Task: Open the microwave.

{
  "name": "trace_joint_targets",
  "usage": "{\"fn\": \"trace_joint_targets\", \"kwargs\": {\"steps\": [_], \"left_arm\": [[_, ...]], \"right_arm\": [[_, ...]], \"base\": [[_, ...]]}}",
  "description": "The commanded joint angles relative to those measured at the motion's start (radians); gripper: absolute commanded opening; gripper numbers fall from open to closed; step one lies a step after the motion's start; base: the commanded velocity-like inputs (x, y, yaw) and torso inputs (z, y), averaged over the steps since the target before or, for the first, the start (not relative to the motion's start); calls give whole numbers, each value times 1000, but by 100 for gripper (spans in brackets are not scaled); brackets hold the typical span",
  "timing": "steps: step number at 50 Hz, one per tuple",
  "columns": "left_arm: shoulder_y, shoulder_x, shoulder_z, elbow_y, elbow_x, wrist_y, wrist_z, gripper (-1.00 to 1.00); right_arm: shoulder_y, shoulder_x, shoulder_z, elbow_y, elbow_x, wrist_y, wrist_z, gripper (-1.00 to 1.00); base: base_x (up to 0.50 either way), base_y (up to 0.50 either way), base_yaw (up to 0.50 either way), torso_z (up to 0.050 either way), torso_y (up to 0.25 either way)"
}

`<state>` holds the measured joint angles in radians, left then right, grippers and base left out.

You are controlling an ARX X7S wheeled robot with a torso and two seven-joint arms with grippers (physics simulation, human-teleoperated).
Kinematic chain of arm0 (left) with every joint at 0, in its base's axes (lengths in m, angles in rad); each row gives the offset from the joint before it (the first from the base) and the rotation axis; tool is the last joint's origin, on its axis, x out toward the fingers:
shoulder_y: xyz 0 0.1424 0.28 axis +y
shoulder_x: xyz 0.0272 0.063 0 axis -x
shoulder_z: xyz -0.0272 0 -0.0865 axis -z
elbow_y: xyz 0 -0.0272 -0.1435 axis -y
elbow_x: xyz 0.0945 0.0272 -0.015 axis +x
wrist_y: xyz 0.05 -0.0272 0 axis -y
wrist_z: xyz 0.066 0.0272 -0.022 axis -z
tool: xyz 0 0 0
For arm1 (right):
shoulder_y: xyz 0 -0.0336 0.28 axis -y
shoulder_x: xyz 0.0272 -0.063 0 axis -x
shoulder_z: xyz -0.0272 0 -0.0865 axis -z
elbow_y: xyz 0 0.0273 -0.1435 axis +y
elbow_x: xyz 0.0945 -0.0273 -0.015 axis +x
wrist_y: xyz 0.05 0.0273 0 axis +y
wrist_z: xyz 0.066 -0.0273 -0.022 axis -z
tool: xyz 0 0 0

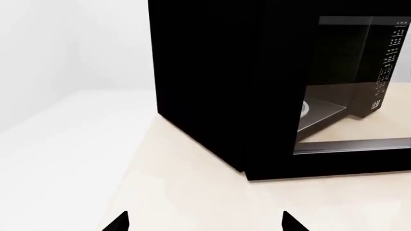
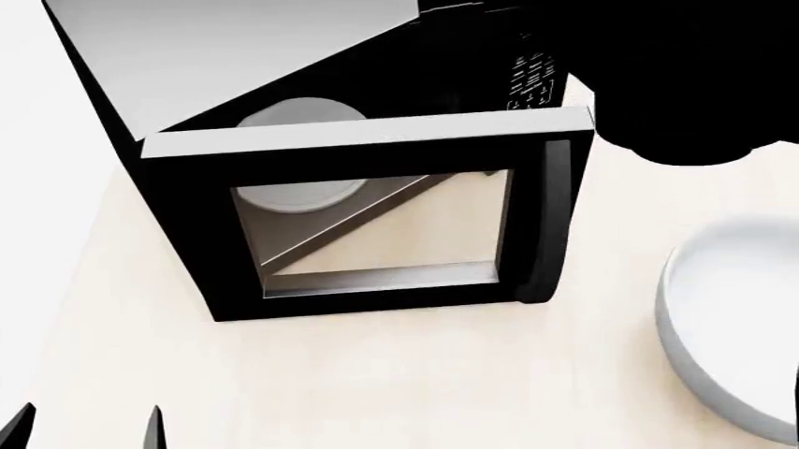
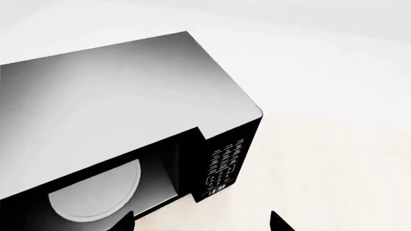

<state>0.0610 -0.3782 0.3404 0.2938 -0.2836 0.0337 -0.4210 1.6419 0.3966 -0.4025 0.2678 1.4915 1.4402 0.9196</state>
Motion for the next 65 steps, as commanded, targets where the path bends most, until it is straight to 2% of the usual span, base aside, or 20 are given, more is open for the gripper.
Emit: {"fn": "trace_joint_targets", "kwargs": {"steps": [1,7,40,65], "left_arm": [[-2,-3,-1,-1,-5,2,-1,100],[-2,-4,-1,-1,-8,3,-1,100],[1,-12,3,11,-11,5,-8,100],[3,-17,8,15,-11,6,-15,100]], "right_arm": [[37,-10,-80,102,-91,-48,-106,100],[55,-20,-127,161,-152,-83,-168,100],[-3,-50,-219,269,-256,-198,-267,100],[-44,-33,-208,248,-218,-181,-240,100]], "base": [[0,0,0,0,0],[0,0,0,0,0],[0,0,0,0,0],[0,0,0,0,0]]}}
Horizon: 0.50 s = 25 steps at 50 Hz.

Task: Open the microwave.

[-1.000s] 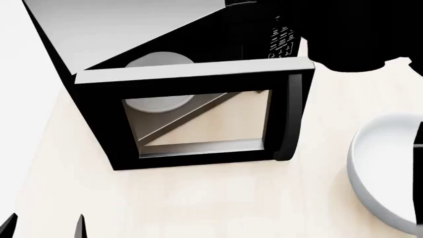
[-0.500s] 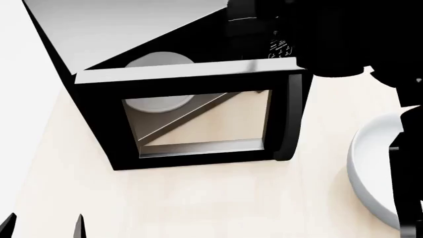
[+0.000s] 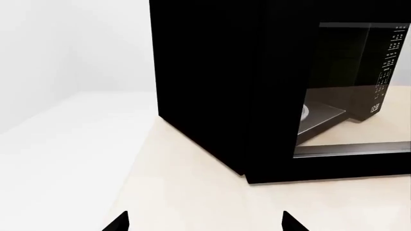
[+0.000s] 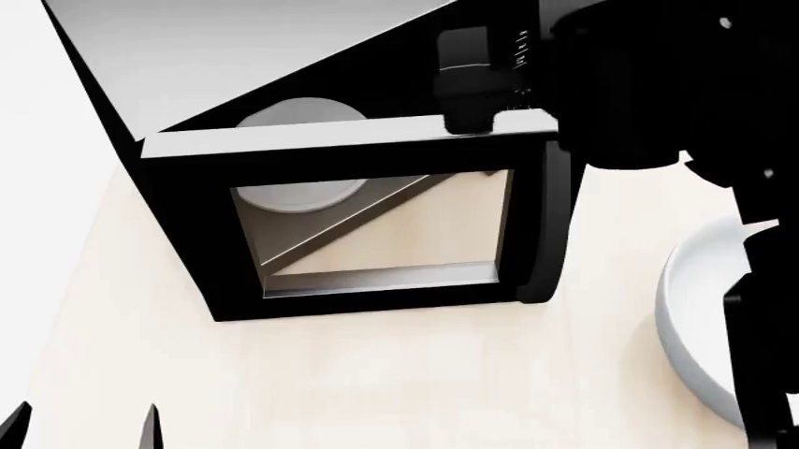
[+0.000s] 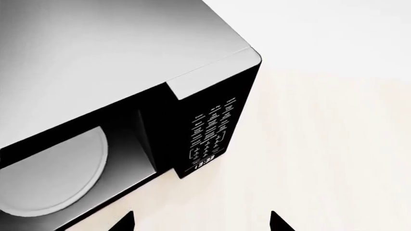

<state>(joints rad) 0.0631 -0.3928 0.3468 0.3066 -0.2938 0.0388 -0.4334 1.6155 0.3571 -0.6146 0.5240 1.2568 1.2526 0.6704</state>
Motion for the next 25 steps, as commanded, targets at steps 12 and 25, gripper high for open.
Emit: {"fn": "trace_joint_targets", "kwargs": {"steps": [12,25], "left_arm": [[-7,-1,6,-7,-2,0,-2,100],[-4,-4,6,-2,-3,2,-6,100]], "right_arm": [[-17,9,21,-19,50,28,33,100],[-24,11,33,-24,81,40,42,100]], "base": [[0,0,0,0,0],[0,0,0,0,0]]}}
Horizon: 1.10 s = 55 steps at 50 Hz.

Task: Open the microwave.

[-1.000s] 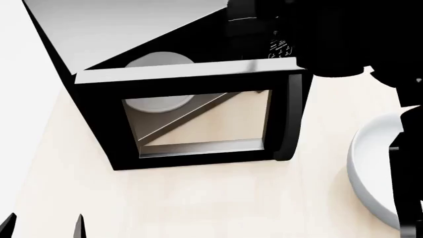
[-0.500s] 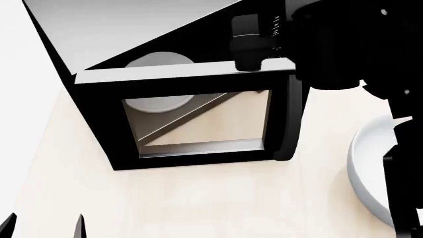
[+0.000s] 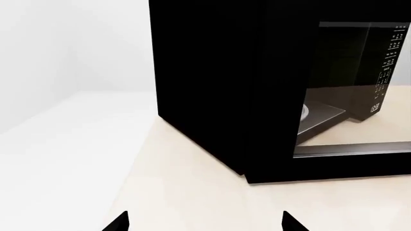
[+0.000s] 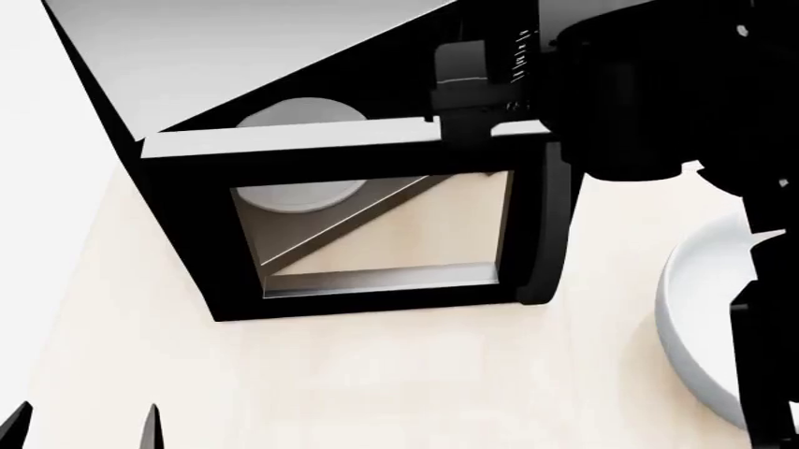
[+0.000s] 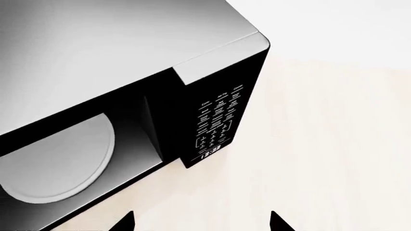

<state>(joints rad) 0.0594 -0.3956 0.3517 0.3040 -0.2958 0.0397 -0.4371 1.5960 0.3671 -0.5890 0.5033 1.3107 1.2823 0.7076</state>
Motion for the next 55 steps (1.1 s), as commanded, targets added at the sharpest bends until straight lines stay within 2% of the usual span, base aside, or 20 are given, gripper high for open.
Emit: {"fn": "trace_joint_targets", "kwargs": {"steps": [1,15,30,46,55], "left_arm": [[0,-2,2,0,-1,1,-2,100],[1,-4,5,6,1,0,-7,100],[3,-7,8,10,2,1,-11,100],[1,-9,8,6,-2,4,-13,100],[5,-13,10,16,-3,2,-15,100]], "right_arm": [[-6,1,9,-2,31,14,6,100],[-29,11,15,-21,58,20,14,100],[-65,28,59,-94,161,73,112,100],[-124,61,69,-168,205,73,128,100],[-165,92,99,-241,279,85,191,100]], "base": [[0,0,0,0,0],[0,0,0,0,0],[0,0,0,0,0],[0,0,0,0,0],[0,0,0,0,-2]]}}
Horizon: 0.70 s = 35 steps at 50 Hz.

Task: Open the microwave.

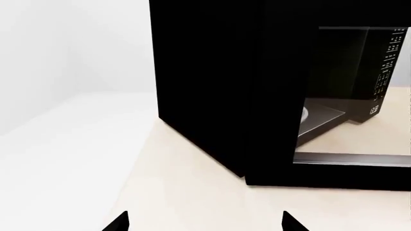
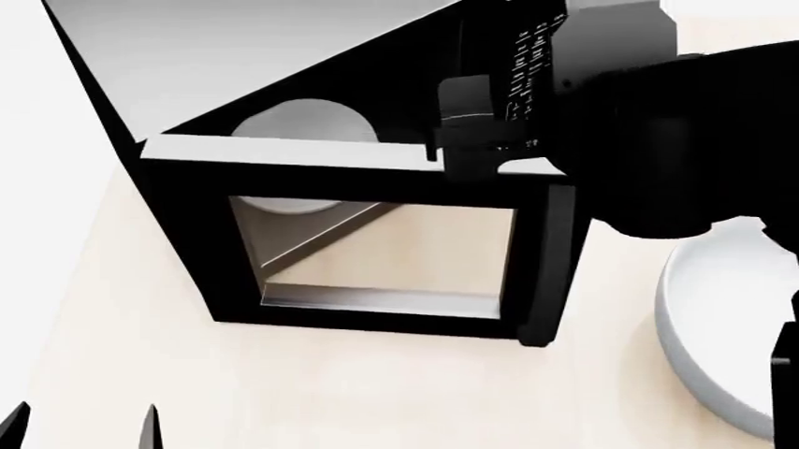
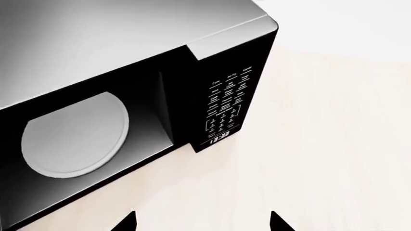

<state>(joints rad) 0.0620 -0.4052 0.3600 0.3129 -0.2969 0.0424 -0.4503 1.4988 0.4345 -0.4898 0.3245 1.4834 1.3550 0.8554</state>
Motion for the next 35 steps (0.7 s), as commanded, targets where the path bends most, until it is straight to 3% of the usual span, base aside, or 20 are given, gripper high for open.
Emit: {"fn": "trace_joint_targets", "kwargs": {"steps": [1,35], "left_arm": [[2,-3,2,5,-2,-1,-2,100],[6,-11,5,15,-6,1,-10,100]], "right_arm": [[-76,29,7,-76,126,15,61,100],[-77,93,-17,-194,525,25,404,100]], "base": [[0,0,0,0,0],[0,0,0,0,-1]]}}
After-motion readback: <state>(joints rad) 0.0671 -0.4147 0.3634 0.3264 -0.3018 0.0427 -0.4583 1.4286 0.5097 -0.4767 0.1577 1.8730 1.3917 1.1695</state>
